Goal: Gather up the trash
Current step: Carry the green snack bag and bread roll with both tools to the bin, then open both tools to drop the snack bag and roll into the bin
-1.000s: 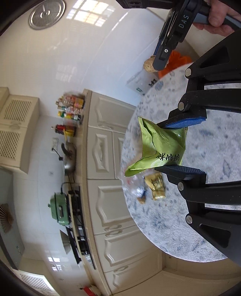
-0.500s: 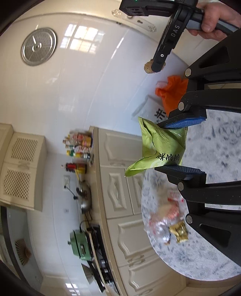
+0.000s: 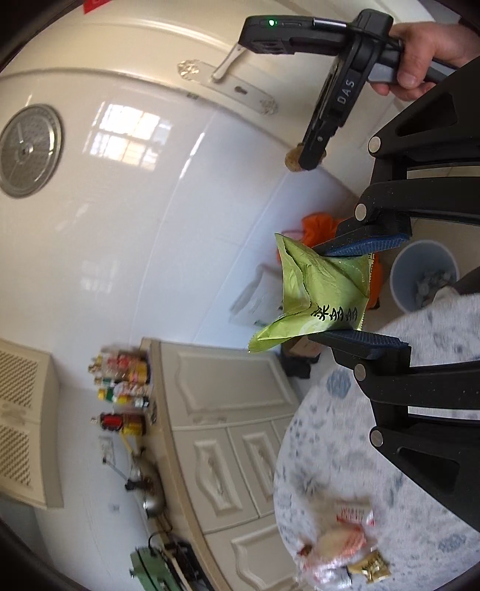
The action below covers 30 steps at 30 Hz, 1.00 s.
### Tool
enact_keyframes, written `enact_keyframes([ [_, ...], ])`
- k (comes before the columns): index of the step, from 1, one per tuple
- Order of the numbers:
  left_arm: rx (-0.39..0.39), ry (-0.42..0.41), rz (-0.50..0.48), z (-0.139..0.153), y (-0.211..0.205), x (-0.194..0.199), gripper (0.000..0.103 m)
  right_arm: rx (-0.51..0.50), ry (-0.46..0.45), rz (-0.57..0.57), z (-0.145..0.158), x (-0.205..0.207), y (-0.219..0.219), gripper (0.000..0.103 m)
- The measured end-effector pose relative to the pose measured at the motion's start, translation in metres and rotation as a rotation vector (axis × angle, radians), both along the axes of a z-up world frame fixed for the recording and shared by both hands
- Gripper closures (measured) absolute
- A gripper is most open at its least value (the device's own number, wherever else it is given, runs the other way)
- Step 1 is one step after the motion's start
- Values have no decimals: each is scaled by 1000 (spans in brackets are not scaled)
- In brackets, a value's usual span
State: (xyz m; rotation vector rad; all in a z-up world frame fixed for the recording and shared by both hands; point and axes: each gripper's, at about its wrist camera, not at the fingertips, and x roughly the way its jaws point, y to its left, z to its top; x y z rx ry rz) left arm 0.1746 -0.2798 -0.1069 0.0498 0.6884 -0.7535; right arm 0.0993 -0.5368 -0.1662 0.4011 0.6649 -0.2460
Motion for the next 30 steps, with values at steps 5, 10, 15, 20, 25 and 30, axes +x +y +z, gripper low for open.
enact_keyframes([
  [5, 62, 66, -86, -21, -55, 11, 71, 46, 83, -52, -39, -3, -29, 73],
  [10, 151, 146, -163, -52, -115, 26, 70, 121, 168, -83, -85, -5, -52, 73],
  [15, 242, 212, -215, -86, -167, 37, 70, 173, 230, -103, -121, -3, -66, 73],
  [20, 301, 265, -241, -106, -207, 59, 68, 214, 274, -112, -146, -1, -78, 72],
  [25, 339, 252, -232, -113, -224, 63, 27, 241, 286, -143, -159, -3, -87, 68],
  [30, 346, 181, -230, -110, -224, 54, 10, 238, 279, -170, -157, -8, -91, 34],
])
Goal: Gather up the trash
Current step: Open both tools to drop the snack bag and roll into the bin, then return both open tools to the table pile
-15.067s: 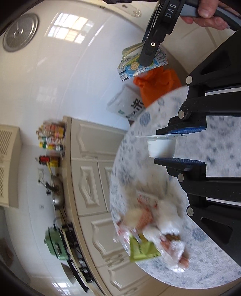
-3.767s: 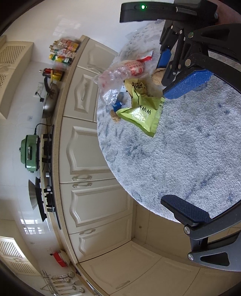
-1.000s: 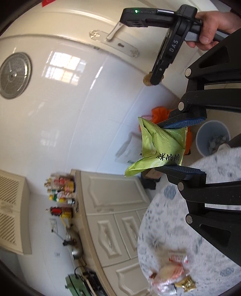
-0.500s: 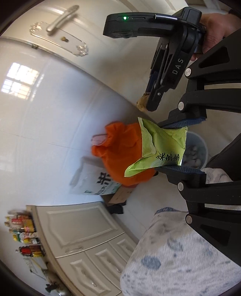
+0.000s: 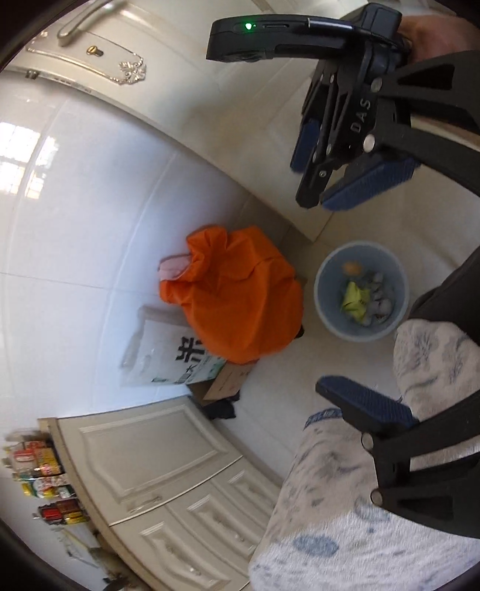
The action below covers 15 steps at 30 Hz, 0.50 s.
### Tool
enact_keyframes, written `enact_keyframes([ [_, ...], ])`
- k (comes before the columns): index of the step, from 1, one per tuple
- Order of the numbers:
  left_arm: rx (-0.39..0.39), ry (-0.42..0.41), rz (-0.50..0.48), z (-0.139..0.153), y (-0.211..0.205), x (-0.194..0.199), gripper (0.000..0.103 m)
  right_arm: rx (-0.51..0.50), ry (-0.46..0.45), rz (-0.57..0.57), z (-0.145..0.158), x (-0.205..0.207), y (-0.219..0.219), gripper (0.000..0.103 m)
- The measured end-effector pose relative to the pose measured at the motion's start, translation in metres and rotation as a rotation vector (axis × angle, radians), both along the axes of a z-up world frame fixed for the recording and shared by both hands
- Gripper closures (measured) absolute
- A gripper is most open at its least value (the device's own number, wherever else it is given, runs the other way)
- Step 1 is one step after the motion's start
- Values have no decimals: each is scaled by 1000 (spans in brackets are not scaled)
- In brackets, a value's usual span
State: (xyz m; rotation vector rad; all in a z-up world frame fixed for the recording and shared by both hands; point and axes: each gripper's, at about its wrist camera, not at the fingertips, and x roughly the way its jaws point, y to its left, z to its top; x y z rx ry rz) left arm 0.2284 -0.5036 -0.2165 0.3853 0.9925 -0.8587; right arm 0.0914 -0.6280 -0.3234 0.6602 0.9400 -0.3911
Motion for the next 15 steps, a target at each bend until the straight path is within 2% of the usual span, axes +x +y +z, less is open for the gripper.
enact_keyframes([
  [1, 0, -21, 5, 0, 5, -5, 7, -3, -3, -10, 1, -1, 0, 21],
  [2, 0, -38, 10, 3, 6, -7, 6, -7, -7, -20, 3, -2, -1, 14],
  [3, -2, -51, 14, 5, 12, -12, 4, -12, -8, -28, 4, -3, -1, 2],
  [9, -14, -139, 52, 24, 48, -40, 1, -44, 2, -26, 16, -2, 6, 0],
  [15, -65, -182, 104, 57, 95, -60, 1, -82, -43, 3, 48, 3, 25, 0],
])
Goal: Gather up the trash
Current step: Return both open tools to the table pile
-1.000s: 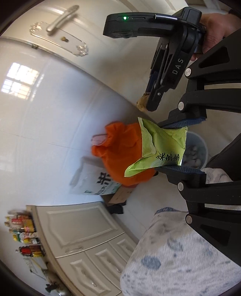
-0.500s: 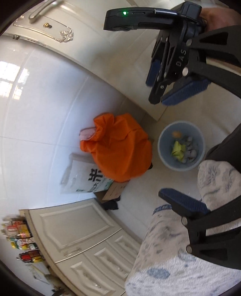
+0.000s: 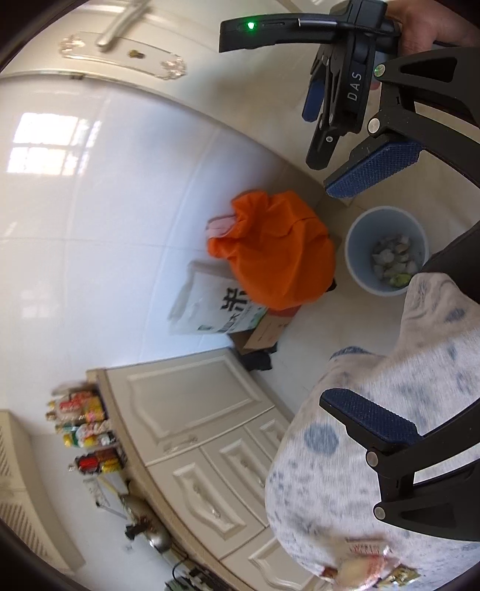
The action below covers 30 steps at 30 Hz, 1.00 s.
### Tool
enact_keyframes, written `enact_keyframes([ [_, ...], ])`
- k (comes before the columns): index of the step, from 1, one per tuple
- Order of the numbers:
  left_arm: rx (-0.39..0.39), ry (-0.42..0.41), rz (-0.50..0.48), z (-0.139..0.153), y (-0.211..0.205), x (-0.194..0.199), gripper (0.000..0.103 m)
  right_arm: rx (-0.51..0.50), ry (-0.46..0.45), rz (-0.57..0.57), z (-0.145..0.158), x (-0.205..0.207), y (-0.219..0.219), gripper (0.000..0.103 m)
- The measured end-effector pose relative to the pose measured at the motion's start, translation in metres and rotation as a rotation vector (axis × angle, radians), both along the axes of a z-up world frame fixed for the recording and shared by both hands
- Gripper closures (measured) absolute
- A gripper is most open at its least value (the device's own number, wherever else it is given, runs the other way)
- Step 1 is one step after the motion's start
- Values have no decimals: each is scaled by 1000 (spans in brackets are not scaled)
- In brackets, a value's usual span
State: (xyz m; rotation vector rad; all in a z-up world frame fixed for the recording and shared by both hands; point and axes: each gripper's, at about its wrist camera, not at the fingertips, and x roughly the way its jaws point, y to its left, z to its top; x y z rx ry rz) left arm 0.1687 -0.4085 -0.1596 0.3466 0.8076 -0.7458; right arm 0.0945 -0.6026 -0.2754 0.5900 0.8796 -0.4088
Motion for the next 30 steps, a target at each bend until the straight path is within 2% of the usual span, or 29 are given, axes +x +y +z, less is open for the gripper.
enact_keyframes([
  [16, -174, -104, 184, 78, 154, -41, 1, -123, -169, 197, 103, 38, 105, 0],
  [22, -231, -163, 303, 96, 219, -58, 1, -177, -234, 313, 139, 54, 161, 0],
  [30, -279, -224, 477, 110, 300, -80, 1, -219, -307, 469, 168, 75, 233, 0],
])
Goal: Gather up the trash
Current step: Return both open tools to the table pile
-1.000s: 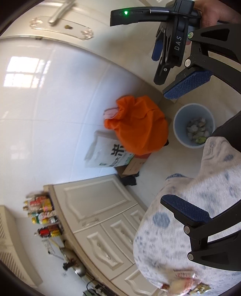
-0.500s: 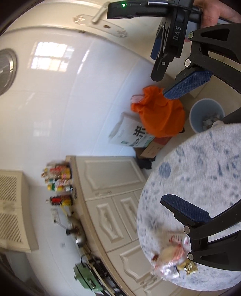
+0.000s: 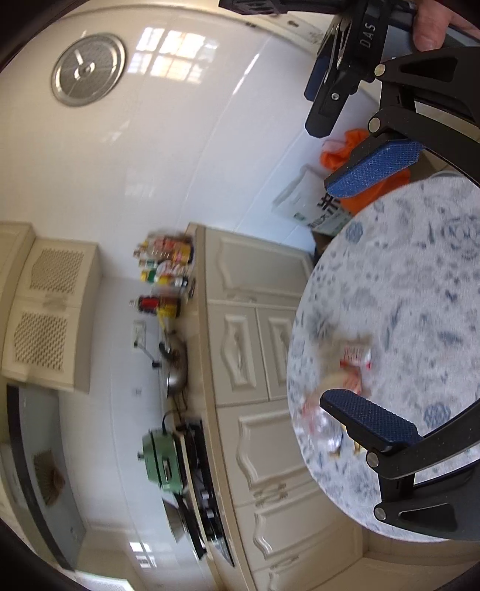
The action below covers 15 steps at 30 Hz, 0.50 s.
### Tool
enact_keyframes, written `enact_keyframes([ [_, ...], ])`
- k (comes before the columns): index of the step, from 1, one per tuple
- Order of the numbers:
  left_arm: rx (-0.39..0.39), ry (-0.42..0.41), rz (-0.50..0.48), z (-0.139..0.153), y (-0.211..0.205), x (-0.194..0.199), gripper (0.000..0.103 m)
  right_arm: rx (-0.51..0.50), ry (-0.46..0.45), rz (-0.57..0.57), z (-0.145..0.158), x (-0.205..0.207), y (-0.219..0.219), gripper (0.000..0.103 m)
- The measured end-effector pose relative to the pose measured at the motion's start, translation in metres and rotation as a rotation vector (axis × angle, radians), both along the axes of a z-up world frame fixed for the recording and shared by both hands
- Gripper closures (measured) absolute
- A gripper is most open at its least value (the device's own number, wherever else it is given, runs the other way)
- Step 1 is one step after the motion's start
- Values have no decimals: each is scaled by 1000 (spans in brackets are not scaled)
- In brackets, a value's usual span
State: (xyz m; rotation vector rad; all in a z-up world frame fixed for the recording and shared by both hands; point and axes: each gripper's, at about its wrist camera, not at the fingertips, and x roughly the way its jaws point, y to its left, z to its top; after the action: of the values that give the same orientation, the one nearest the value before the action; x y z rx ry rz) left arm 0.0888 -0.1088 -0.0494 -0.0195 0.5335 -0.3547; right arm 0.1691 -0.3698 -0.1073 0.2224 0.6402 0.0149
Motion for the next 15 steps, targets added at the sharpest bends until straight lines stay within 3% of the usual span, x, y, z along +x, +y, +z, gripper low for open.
enact_keyframes([
  [9, -42, -13, 170, 4, 69, -19, 1, -24, -26, 146, 9, 18, 67, 0],
  [15, -34, -7, 244, -1, 90, -24, 1, -33, -32, 216, 9, 29, 98, 0],
])
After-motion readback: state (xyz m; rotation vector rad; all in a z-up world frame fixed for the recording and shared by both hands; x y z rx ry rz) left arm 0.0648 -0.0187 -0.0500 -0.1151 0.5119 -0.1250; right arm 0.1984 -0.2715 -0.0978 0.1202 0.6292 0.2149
